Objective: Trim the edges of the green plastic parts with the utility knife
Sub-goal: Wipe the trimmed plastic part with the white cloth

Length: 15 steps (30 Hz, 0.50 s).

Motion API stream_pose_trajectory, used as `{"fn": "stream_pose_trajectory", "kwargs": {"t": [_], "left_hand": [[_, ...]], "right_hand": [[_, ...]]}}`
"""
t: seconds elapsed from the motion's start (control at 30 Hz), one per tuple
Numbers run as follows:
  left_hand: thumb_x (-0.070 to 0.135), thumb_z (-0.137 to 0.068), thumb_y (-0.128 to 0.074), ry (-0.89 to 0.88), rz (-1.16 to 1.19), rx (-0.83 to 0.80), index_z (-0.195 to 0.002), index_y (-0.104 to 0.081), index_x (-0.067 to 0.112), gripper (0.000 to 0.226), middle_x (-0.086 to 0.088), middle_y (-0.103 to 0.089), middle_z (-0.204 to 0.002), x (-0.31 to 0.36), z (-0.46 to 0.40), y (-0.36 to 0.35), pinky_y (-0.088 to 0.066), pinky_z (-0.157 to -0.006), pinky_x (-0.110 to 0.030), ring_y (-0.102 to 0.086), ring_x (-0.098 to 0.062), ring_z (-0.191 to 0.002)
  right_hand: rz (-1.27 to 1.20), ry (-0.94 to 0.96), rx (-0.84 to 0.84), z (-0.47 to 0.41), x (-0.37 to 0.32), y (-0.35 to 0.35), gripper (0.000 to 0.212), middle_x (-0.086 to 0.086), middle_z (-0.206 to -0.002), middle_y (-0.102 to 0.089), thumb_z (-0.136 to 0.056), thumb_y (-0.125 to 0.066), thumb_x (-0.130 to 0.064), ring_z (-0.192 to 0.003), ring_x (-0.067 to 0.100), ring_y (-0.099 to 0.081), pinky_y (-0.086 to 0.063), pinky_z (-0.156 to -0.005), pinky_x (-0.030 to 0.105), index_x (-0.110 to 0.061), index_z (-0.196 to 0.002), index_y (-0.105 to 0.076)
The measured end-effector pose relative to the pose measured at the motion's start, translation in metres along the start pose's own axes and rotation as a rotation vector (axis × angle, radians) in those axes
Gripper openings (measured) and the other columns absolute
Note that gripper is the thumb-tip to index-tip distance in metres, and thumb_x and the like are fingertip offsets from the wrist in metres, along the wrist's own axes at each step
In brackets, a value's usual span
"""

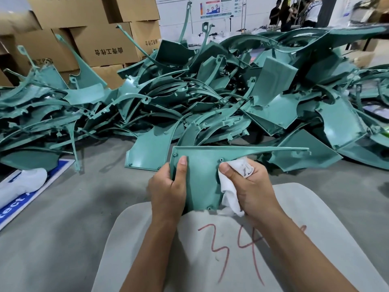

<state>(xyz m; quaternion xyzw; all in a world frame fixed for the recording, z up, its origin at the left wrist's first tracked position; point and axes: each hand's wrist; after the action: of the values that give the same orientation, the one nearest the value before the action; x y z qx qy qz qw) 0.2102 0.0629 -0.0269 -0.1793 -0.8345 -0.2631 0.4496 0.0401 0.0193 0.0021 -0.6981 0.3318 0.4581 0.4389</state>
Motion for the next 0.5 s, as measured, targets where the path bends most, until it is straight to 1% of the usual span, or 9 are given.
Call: {"fn": "stream_pose_trajectory", "kwargs": {"t": [0.1, 0.13, 0.2, 0.27, 0.33, 0.37, 0.4, 0.43, 0.5], "left_hand": [[0.075, -0.087, -0.045, 0.002, -0.002, -0.013, -0.072, -0.054, 0.004, 0.074, -0.011, -0.062, -0.067, 0.001, -0.002, 0.001, -0.049, -0.063, -0.048, -0.056, -0.031, -0.068], [0.076, -0.086, -0.045, 0.013, 0.0, -0.014, -0.074, -0.055, 0.002, 0.076, -0.014, -0.063, -0.069, 0.0, -0.002, 0.001, -0.05, -0.064, -0.05, -0.057, -0.033, -0.069], [0.077, -0.084, -0.045, 0.047, 0.025, -0.017, -0.077, -0.057, 0.0, 0.078, -0.016, -0.065, -0.073, 0.002, -0.002, 0.002, -0.052, -0.068, -0.053, -0.059, -0.036, -0.073], [0.077, -0.084, -0.046, 0.067, 0.042, -0.017, -0.075, -0.057, 0.001, 0.077, -0.016, -0.064, -0.072, 0.004, 0.001, -0.001, -0.052, -0.066, -0.049, -0.059, -0.035, -0.072], [0.076, -0.085, -0.046, 0.057, 0.024, 0.015, -0.069, -0.052, 0.003, 0.074, -0.013, -0.06, -0.065, 0.005, 0.003, -0.002, -0.046, -0.059, -0.036, -0.052, -0.024, -0.06], [0.074, -0.087, -0.047, 0.058, 0.012, 0.032, -0.067, -0.051, 0.004, 0.073, -0.011, -0.059, -0.062, 0.005, 0.003, -0.002, -0.042, -0.054, -0.03, -0.048, -0.017, -0.055], [0.072, -0.089, -0.049, 0.064, 0.0, 0.049, -0.065, -0.051, 0.005, 0.071, -0.009, -0.058, -0.06, 0.003, 0.003, -0.001, -0.038, -0.051, -0.025, -0.045, -0.012, -0.053], [0.068, -0.091, -0.052, 0.071, -0.013, 0.059, -0.065, -0.052, 0.005, 0.068, -0.009, -0.059, -0.06, 0.001, 0.002, 0.001, -0.037, -0.05, -0.024, -0.044, -0.011, -0.052], [0.06, -0.097, -0.056, 0.078, -0.039, 0.065, -0.067, -0.054, 0.003, 0.064, -0.013, -0.06, -0.063, -0.002, 0.001, 0.004, -0.038, -0.052, -0.027, -0.046, -0.016, -0.054]], "right_hand": [[-0.081, 0.009, -0.004, -0.001, -0.001, 0.003, 0.033, -0.006, -0.041, -0.053, -0.081, -0.076, -0.025, -0.034, 0.003, -0.047, -0.039, -0.04, 0.014, -0.005, -0.07, -0.053], [-0.125, 0.015, -0.012, -0.001, -0.002, 0.003, 0.03, -0.005, -0.043, -0.055, -0.082, -0.076, -0.023, -0.036, 0.004, -0.05, -0.042, -0.041, 0.014, -0.005, -0.068, -0.055], [-0.174, 0.011, -0.002, 0.0, -0.005, 0.0, 0.023, 0.002, -0.052, -0.063, -0.075, -0.08, -0.026, -0.044, 0.012, -0.059, -0.05, -0.044, 0.021, -0.013, -0.063, -0.066], [-0.133, 0.003, 0.01, 0.0, -0.005, 0.001, 0.017, 0.008, -0.065, -0.069, -0.068, -0.083, -0.032, -0.054, 0.018, -0.065, -0.056, -0.048, 0.031, -0.019, -0.065, -0.073], [-0.137, -0.052, 0.035, -0.002, -0.008, 0.006, 0.018, 0.015, -0.076, -0.072, -0.073, -0.083, -0.035, -0.061, 0.025, -0.068, -0.06, -0.049, 0.04, -0.018, -0.077, -0.076], [-0.211, -0.087, 0.061, -0.004, -0.011, 0.012, 0.021, 0.019, -0.079, -0.071, -0.08, -0.08, -0.034, -0.061, 0.027, -0.068, -0.06, -0.047, 0.04, -0.014, -0.086, -0.075], [-0.294, -0.106, 0.096, -0.007, -0.013, 0.018, 0.024, 0.022, -0.081, -0.07, -0.089, -0.076, -0.034, -0.058, 0.026, -0.068, -0.058, -0.046, 0.036, -0.01, -0.093, -0.071], [-0.348, -0.118, 0.131, -0.009, -0.015, 0.026, 0.025, 0.02, -0.084, -0.07, -0.095, -0.071, -0.035, -0.06, 0.024, -0.07, -0.059, -0.047, 0.033, -0.01, -0.098, -0.069], [-0.359, -0.136, 0.201, -0.011, -0.015, 0.034, 0.02, 0.006, -0.09, -0.078, -0.1, -0.067, -0.036, -0.075, 0.018, -0.076, -0.064, -0.059, 0.031, -0.017, -0.106, -0.069]]}}
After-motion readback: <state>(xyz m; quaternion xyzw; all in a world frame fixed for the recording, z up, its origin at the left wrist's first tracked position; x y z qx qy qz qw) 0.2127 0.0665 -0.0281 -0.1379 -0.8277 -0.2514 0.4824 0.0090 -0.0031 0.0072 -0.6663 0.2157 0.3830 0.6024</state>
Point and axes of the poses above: each hand's wrist, its own z-axis away from the middle knuckle, its own y-axis out of the back of the hand, x = y × z
